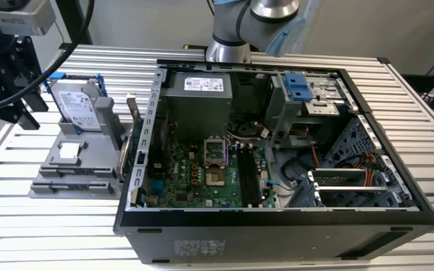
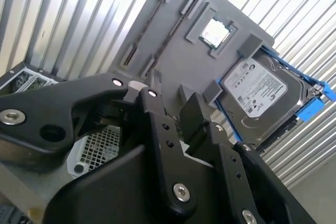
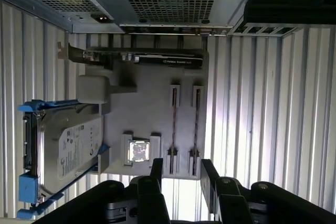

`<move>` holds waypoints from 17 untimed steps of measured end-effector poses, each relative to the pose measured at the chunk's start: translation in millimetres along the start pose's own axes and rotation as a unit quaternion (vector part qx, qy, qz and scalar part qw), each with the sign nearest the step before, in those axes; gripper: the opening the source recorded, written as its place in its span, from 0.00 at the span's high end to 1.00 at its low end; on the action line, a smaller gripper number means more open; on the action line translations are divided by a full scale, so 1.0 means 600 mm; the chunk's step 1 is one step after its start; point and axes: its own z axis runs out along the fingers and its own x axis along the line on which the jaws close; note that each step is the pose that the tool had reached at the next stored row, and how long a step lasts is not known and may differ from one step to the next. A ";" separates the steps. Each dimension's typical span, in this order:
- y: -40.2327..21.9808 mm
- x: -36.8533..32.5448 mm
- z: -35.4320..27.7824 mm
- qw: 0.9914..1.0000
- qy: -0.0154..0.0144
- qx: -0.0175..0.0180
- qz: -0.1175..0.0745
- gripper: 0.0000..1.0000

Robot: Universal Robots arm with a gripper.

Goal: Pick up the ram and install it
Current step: 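Pick up the ram and move it above insertion slot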

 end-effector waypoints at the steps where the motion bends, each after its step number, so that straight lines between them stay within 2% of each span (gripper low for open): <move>1: -0.001 0.000 0.010 1.000 -0.001 0.004 0.000 0.00; 2: -0.001 0.000 0.015 1.000 -0.001 0.007 0.000 0.00; 5: -0.001 0.000 0.024 1.000 -0.002 0.007 0.000 0.00; 12: -0.001 -0.002 0.044 1.000 -0.007 0.007 0.000 0.00; 17: -0.001 -0.002 0.046 1.000 -0.007 0.007 0.000 0.00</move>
